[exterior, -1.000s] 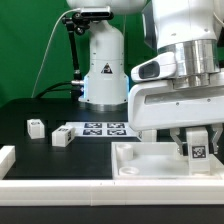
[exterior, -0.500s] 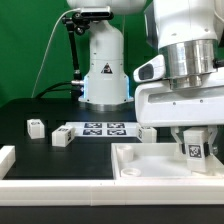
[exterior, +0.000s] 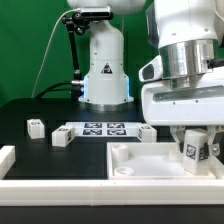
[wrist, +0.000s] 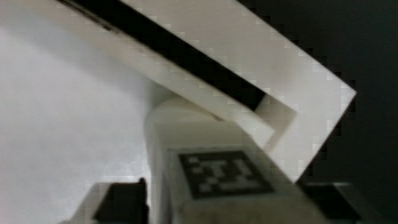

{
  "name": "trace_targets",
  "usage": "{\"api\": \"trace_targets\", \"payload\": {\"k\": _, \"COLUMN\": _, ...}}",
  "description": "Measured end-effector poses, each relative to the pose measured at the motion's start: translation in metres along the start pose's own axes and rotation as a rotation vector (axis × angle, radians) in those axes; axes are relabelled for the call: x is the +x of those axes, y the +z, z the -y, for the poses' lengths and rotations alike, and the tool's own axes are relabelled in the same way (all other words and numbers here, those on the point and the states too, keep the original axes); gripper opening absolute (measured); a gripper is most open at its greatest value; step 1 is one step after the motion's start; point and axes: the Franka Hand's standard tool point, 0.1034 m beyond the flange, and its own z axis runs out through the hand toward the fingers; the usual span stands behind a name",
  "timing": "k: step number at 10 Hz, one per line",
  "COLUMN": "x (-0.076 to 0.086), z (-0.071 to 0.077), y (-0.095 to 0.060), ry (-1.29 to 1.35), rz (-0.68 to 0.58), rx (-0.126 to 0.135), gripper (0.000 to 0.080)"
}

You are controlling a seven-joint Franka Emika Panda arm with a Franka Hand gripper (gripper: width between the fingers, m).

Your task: Assemble one leg

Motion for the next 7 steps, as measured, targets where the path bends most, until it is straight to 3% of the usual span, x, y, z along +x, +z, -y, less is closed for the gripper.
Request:
{"api": "trace_targets", "payload": {"k": 1, "x": -0.0008, "z": 0.001, "y": -0.0002, "ry": -0.042, "rz": 0.001, "rx": -0.003, "gripper": 0.0534}}
{"api": "trace_targets", "payload": {"k": 2, "x": -0.0014, "z": 0.0021, "y": -0.0004, "ry": -0.229, "rz": -0.005, "rx": -0.009, "gripper": 0.0614}}
{"api": "trace_targets", "payload": {"k": 3, "x": -0.0036, "z": 0.003, "y": 0.0, "ry": -0.325, "rz": -0.008, "rx": -0.014, "gripper": 0.0639}}
{"api": "trace_targets", "payload": {"k": 7, "x": -0.0065, "z": 0.0046, "y": 0.0009, "ry": -0.896, "rz": -0.021, "rx": -0.048, "gripper": 0.0649}}
